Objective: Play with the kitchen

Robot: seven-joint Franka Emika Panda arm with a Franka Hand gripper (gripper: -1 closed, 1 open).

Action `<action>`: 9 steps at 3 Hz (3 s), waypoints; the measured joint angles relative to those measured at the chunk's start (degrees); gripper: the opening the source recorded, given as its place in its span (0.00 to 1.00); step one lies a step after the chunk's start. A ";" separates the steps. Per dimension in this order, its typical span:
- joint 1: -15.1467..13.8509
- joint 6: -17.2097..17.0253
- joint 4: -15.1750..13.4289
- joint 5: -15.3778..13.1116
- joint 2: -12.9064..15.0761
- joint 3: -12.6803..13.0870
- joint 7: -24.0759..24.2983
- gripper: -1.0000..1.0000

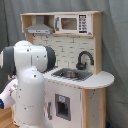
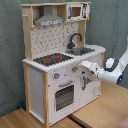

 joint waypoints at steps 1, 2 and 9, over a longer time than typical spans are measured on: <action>-2.57 3.66 0.29 -3.99 -0.06 -0.13 0.09 1.00; -3.12 4.46 3.09 -5.44 -4.14 -0.39 2.78 1.00; -3.23 4.14 7.34 -4.59 -9.37 -0.89 -20.41 0.00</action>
